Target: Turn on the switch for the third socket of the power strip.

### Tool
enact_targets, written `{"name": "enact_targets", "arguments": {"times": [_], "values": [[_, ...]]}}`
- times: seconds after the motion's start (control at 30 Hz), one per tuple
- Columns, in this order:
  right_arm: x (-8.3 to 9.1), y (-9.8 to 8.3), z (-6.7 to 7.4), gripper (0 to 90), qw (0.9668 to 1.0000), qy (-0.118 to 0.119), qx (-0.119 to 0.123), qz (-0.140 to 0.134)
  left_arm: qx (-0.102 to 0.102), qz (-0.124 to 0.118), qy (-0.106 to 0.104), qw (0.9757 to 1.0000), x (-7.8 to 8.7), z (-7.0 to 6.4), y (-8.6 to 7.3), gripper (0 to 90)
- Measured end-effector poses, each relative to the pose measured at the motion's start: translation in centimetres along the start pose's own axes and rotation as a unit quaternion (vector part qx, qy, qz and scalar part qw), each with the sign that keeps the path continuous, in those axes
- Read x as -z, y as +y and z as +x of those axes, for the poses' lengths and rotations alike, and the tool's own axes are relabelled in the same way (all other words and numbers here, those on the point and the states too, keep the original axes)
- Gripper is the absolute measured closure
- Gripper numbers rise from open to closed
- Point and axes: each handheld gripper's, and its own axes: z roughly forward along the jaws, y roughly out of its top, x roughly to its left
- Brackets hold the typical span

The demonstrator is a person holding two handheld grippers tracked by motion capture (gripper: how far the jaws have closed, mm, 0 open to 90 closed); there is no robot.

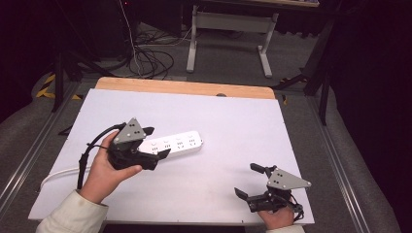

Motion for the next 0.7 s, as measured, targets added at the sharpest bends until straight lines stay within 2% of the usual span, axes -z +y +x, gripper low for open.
{"name": "enact_targets", "arguments": {"times": [0.07,0.27,0.47,0.6,0.7], "values": [[0.0,0.0,0.0,6.2,1.0000,-0.001,0.001,0.002,-0.003,-0.006,-0.005,1.0000,0.8,0.1,-0.6,16.9],[-0.1,0.0,0.0,6.2,1.0000,-0.001,0.001,0.003,-0.015,-0.002,0.006,0.9999,2.6,0.2,-2.9,9.6],[-0.1,0.0,0.1,6.1,1.0000,-0.001,0.002,0.002,-0.002,-0.021,0.002,0.9998,4.0,0.6,-5.5,9.6],[-0.1,0.0,0.1,5.8,1.0000,0.003,0.002,0.000,0.006,-0.015,0.016,0.9998,4.5,0.6,-7.4,9.6],[-0.1,0.0,0.1,5.6,1.0000,0.005,0.001,0.000,0.023,-0.030,0.017,0.9992,5.0,0.8,-8.8,10.4]]}}
